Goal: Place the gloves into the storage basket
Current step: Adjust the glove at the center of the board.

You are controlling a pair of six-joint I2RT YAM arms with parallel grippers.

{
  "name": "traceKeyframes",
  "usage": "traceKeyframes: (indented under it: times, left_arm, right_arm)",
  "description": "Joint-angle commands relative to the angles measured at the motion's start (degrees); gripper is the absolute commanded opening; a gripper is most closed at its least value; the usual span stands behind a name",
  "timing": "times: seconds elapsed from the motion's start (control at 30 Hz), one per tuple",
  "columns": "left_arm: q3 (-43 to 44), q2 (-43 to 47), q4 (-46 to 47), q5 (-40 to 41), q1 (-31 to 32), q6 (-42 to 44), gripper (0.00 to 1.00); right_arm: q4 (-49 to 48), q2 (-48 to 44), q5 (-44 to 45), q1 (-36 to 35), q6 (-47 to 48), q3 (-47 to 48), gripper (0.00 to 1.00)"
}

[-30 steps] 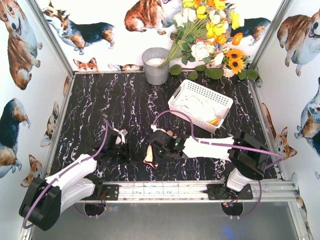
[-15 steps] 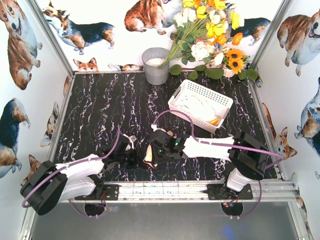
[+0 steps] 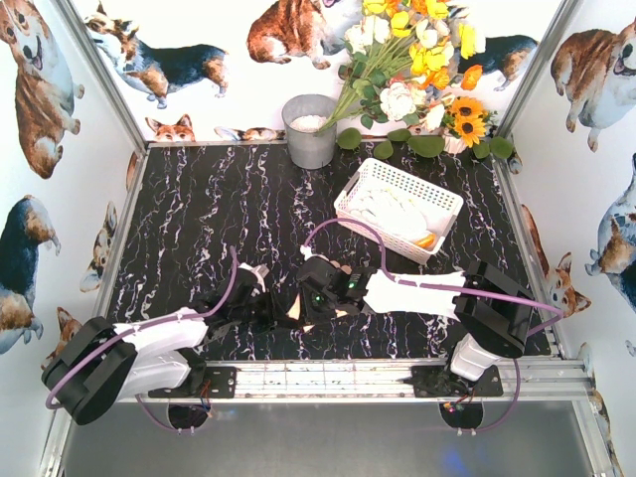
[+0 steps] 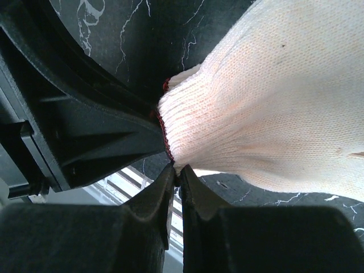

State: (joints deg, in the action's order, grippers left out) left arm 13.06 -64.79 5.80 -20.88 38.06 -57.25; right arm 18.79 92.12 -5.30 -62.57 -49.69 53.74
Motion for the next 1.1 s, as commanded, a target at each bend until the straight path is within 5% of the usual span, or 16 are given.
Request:
traceKeyframes:
  times: [0.0,0.23,0.33,0.73,1.07]
  left_arm:
    - [-0.65,-0.56,0.04,2.78,0.67,0.21,0.18]
    - [0.04,1.06,-2.66,3.62,0.68,1.16,0.19]
    - [1.78,2.74,-5.73,4.46,0.70,2.95,0.26]
    - [7.63,11.96,-22.08,12.29,0.65,9.31,0.51]
    - [13.82,1.67,-10.99,7.60,0.70,16.26,0.62]
  right_arm:
    - [-3.07,-1.58,1.46,0.06,-1.21,0.42,0.10]
    - [1.12,1.16,3.71,0.02,0.99,2.37,0.10]
    - [1.33,1.99,3.59,0.07,1.76,2.71,0.13]
    - [0.35,-4.71,6.33,0.06,4.23,1.82,0.46]
    - [3.00,-15.52,12.18,2.84,-0.46,-6.10,0.50]
